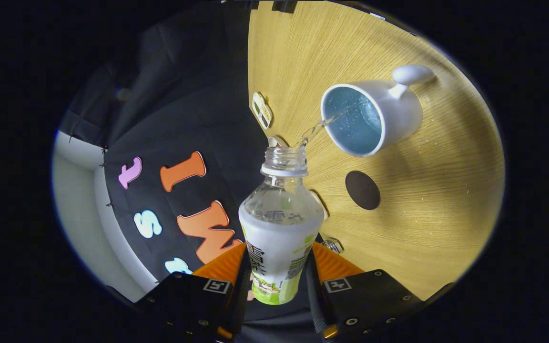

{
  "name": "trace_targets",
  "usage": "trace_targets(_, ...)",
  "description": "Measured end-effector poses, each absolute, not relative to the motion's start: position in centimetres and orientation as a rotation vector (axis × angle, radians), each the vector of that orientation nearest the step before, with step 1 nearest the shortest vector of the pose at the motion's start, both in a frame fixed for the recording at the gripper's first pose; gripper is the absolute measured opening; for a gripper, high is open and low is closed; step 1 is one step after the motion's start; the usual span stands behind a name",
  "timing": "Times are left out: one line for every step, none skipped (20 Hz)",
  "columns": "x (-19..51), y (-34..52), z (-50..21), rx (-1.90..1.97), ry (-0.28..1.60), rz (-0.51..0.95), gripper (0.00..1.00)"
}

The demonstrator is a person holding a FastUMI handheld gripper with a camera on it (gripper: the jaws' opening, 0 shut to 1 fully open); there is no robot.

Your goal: Take the bottle from table, then pour the juice into the cup, finally place the bottle on the coaster

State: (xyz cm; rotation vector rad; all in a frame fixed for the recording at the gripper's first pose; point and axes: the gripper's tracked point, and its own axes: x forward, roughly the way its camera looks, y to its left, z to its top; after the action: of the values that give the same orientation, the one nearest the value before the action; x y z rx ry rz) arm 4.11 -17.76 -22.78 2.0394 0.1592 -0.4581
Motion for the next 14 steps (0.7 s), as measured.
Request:
trace_targets(4.13,-17.72,-22.75,2.044,0.155,-0.455,0.57)
trace_targets(4.14,-17.66,-22.72,2.047,0.154,-0.452,0.57)
trace_targets(4.25,-17.59,-22.80,2.051,0.155,-0.452,0.57)
trace_targets(4.30,-17.63,-22.78,2.058,0.153,-0.456,0.56)
trace_targets(4.34,-17.66,-22.81,2.068,0.154,-0.458,0.56)
trace_targets(4.24,-17.67,-22.72,2.074,0.148,-0.463,0.56)
trace_targets(4.15,-17.72,-22.85,2.077,0.150,-0.467,0.57)
trace_targets(4.16,-17.58,-22.88,2.078,0.152,-0.471,0.57)
trace_targets(4.28,-17.63,-22.92,2.080,0.148,-0.471,0.57)
trace_targets(4.40,-17.77,-22.80,2.085,0.145,-0.469,0.57)
trace_targets(4.54,-17.75,-22.62,2.092,0.139,-0.465,0.56)
trace_targets(4.47,-17.85,-22.44,2.096,0.136,-0.462,0.56)
trace_targets(4.58,-17.87,-22.40,2.093,0.131,-0.460,0.56)
trace_targets(4.56,-17.80,-22.31,2.090,0.130,-0.459,0.57)
